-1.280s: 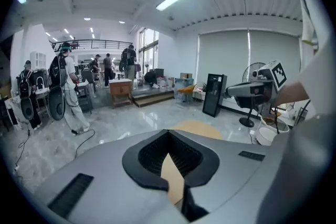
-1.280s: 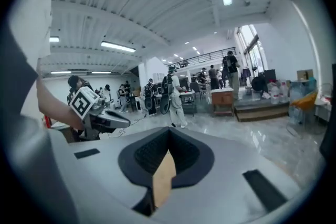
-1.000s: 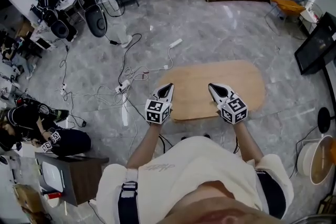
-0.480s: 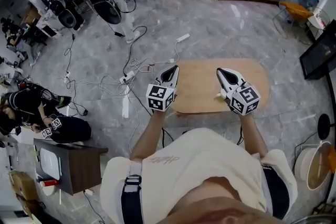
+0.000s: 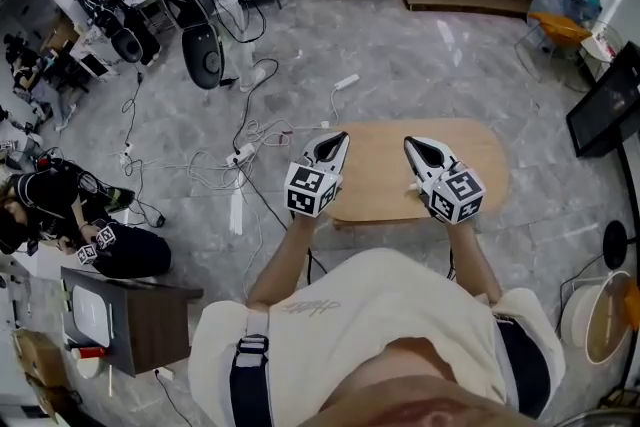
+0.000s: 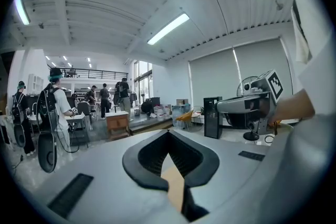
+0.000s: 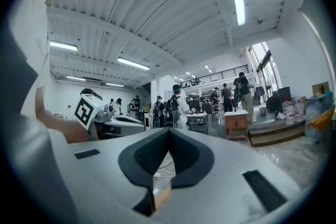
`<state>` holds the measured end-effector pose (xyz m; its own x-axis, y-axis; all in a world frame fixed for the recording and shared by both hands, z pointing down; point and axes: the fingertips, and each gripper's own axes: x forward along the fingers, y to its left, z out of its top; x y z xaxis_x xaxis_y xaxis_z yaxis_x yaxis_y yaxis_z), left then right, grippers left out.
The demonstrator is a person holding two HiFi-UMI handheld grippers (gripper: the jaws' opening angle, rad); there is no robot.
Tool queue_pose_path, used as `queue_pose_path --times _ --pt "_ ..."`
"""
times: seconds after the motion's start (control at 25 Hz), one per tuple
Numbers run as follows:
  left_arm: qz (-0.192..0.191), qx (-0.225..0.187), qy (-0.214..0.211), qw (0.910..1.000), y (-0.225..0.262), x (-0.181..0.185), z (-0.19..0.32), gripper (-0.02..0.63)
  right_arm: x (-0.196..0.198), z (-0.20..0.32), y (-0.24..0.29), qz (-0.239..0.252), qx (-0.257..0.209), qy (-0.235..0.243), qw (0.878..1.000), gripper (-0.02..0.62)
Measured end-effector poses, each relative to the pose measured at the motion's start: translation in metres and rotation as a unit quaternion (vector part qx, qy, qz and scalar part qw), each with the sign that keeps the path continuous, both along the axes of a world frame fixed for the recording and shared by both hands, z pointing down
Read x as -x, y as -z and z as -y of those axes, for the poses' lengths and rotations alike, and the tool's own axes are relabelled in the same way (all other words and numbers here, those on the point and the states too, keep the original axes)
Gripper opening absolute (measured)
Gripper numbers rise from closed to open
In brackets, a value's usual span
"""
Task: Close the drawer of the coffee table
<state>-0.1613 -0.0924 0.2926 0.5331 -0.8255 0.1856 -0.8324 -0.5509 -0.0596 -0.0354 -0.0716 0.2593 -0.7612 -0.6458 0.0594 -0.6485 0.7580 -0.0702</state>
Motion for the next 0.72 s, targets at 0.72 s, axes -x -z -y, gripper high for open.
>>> queue_pose_path --times 0.72 --pt "-0.004 0.025 -0.014 0.9996 -0.019 -0.020 -0.023 0.003 -0.023 -0.024 -0.011 0.008 0.007 -0.018 1.000 -0.006"
